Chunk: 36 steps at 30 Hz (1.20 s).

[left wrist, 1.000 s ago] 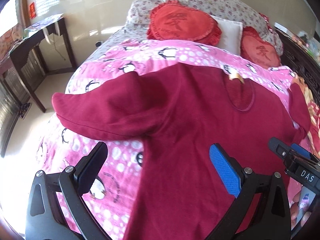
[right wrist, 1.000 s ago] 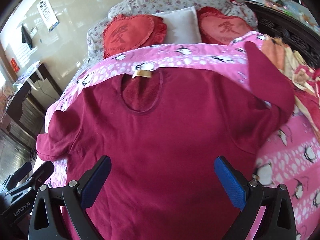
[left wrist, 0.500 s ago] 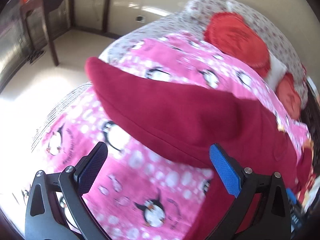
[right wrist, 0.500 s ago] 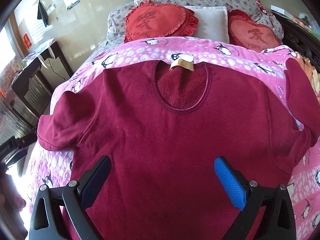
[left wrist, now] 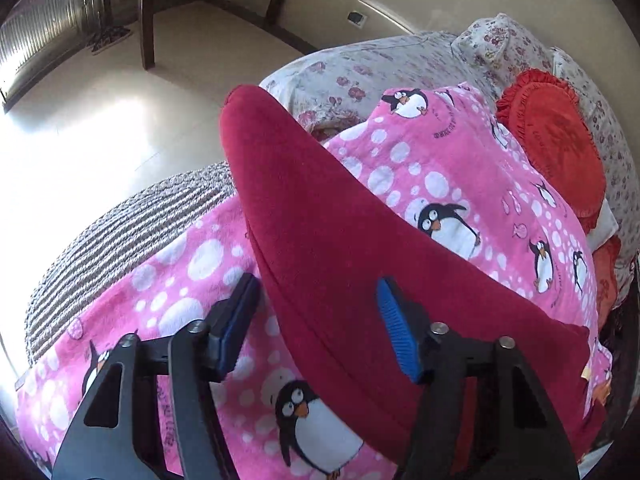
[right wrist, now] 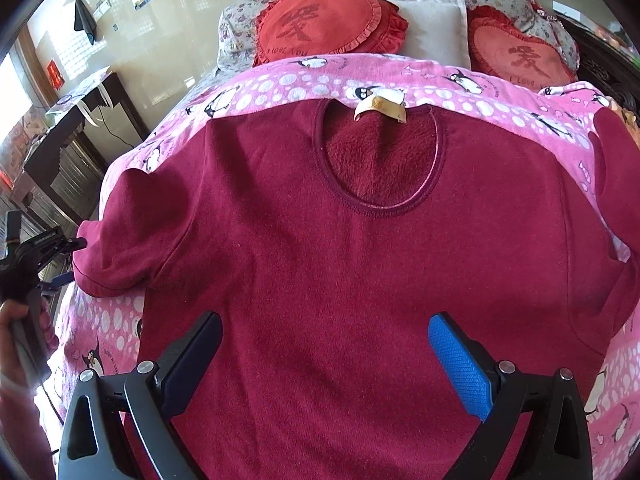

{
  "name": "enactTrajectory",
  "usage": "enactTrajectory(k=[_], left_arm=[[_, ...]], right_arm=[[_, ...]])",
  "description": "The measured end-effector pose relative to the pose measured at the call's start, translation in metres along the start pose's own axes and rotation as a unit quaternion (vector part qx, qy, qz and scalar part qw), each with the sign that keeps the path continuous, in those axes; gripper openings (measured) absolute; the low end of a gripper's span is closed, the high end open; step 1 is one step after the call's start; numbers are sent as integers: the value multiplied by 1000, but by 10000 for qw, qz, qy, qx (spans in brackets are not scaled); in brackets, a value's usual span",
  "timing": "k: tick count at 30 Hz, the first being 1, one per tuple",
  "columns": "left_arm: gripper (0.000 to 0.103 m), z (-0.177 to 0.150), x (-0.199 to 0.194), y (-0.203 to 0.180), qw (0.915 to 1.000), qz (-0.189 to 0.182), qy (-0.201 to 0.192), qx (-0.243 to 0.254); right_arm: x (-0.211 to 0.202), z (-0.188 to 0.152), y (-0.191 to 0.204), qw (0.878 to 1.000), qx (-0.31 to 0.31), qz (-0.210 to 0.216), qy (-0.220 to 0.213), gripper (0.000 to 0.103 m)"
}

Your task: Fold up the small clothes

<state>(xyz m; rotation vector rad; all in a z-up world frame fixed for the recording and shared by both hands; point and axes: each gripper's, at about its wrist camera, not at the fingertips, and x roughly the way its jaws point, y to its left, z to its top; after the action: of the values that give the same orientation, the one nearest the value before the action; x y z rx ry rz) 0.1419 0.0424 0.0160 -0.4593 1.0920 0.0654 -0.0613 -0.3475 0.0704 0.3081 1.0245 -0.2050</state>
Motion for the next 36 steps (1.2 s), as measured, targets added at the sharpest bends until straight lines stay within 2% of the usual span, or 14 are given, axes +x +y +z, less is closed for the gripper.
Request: enactTrajectory(k=[2,4,7,11,14,18,22,25,27,30,31,32,34,36], left_arm=[[26,4,0,1,9997,34,-224,-19],[15,8,1,4,9996,-142,-227,-94],[10,12,-12,-4,9992,-285,-263,-45],[10,-4,-76,-53,9914,-795,-832,627],[10,-32,-122,-109,9759,-1341,-1100,1327],[10,-90,-157,-187,9467,-1937,-1142,2305],[10,-156,-142,-250,9237,-2220,-741,3034],[10,-203,-109,-279,9100,-2359,-176,3405],[13,-230,-88,-288,9034,-2307,149,3611],[40,-256,-72,-291,8934,-2368,608,3770],[53,-261,-75,-289,8904,-2432,650,3793],[62,-263,-82,-287,8863,-2525,659,3827],[70,-267,-99,-279,8741,-2700,559,3999],[71,-267,-118,-265,8656,-2666,282,4230]], right_arm=[[2,0,-2,10000,15,8,26,102],[3,0,-4,10000,30,15,50,102],[3,0,-10,10000,58,15,41,102],[-4,3,-24,9997,243,34,-75,102],[-9,6,-38,9988,461,49,-151,102],[-20,9,-54,9975,653,42,-280,102],[-35,9,-75,9962,751,-157,-409,102],[-46,5,-100,9939,914,-327,-517,102],[-53,1,-119,9918,1042,-499,-552,102],[-62,-6,-150,9876,1309,-642,-585,102],[-65,-7,-157,9863,1400,-642,-597,102],[-68,-8,-165,9847,1504,-635,-611,102],[-70,-9,-175,9822,1669,-588,-622,102],[-72,-7,-177,9813,1759,-451,-639,102]])
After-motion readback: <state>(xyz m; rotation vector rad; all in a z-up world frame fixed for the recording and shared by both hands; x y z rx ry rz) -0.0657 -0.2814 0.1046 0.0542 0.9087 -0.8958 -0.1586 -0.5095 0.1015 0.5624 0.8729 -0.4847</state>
